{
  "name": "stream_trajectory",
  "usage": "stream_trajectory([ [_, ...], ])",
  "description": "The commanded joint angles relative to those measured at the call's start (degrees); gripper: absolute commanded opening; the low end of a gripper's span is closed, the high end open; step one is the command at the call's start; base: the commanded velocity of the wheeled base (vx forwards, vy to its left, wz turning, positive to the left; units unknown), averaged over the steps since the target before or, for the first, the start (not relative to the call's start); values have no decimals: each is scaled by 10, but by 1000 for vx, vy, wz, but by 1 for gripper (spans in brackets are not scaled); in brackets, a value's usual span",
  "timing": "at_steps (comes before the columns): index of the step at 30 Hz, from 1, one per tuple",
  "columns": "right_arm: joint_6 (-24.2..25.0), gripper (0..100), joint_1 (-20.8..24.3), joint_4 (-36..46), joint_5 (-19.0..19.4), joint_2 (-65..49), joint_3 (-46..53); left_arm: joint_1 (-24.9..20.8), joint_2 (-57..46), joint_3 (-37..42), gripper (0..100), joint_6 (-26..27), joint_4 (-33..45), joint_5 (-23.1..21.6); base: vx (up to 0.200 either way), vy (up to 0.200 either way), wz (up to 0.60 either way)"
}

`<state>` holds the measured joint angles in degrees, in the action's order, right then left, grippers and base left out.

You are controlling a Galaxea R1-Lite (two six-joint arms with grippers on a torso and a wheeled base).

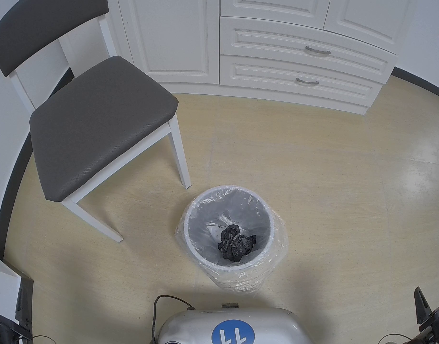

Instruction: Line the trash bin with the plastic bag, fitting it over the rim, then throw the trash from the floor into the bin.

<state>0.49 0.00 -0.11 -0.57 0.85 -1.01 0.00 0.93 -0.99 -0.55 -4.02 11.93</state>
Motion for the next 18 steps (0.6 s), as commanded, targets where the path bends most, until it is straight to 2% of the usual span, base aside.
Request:
stream_trajectory([
  [1, 0, 100, 0, 0, 0, -9, 10, 0, -9, 10, 100, -2, 0, -9, 0, 0, 0],
  [7, 2, 100, 1, -1, 0, -9, 10, 0, -9, 10, 100, -1, 0, -41, 0, 0, 0],
  [12, 3, 100, 1, -1, 0, -9, 10, 1, -9, 10, 100, 2, 42, -126, 0, 0, 0],
  [18, 5, 100, 1, -1, 0, -9, 10, 1, -9, 9, 100, 9, 45, -130, 0, 0, 0],
])
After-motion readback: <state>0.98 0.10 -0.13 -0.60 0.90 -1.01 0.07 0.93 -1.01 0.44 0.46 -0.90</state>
